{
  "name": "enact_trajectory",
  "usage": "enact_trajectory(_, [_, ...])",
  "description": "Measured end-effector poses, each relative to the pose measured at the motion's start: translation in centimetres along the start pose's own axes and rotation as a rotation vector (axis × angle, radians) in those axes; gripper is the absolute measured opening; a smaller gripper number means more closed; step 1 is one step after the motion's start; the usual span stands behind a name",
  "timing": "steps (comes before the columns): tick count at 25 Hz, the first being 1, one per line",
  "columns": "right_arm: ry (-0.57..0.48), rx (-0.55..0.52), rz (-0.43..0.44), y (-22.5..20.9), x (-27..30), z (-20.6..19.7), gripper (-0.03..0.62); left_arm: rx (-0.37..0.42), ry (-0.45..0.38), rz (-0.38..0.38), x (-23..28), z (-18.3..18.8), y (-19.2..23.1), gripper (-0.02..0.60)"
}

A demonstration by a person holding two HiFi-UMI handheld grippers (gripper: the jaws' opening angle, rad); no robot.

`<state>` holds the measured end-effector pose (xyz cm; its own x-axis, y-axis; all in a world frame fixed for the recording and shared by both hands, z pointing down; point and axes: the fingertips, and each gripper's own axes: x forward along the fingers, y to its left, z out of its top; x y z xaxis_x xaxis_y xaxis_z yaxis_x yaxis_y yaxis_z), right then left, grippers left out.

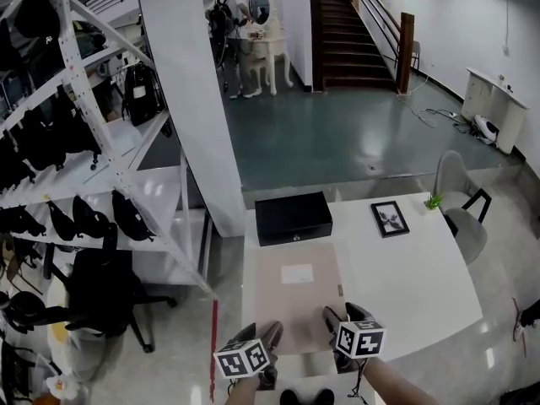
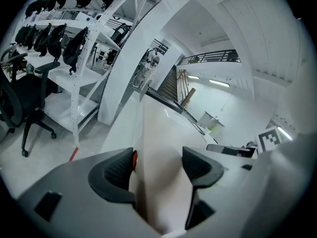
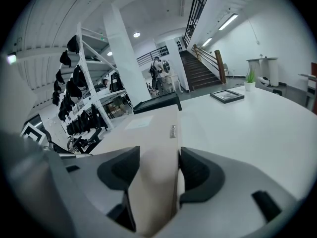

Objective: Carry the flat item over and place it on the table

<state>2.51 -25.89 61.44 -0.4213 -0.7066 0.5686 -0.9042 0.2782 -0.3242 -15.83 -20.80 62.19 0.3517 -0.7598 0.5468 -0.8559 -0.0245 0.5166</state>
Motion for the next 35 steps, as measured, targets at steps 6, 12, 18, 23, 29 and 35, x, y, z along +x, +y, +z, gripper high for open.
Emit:
enact_trajectory(6, [-0.002, -0.002, 0.001, 0.0, 0.1, 0.0, 0.255, 0.007, 0.000, 0.002, 0.1, 0.0, 0.0, 0.305])
enact_trajectory(12, [0.000, 0.002, 0.004, 0.0, 0.0, 0.1, 0.258, 0.021, 0.020, 0.007, -0.1, 0.3, -0.1, 0.305])
enact_trajectory(18, [0.001, 0.006, -0.004, 0.0, -0.1, 0.0, 0.258, 0.086, 0.032, 0.043, -0.2, 0.5, -0.1, 0.304])
enact_trajectory(23, [-0.019, -0.007, -0.033, -0.1, -1.0, 0.3, 0.231, 0.130, 0.008, 0.055, -1.0, 1.4, -0.6, 0.304])
enact_trajectory(29, [-0.093, -0.022, -0.031, -0.4, -3.1, 1.2, 0.196, 0.204, -0.040, 0.029, -2.0, 2.4, -1.7, 0.304])
enact_trajectory(35, [-0.147, -0.012, -0.014, 0.3, -5.4, 2.1, 0.163, 0.246, -0.107, -0.012, -3.2, 3.2, -3.7, 0.231])
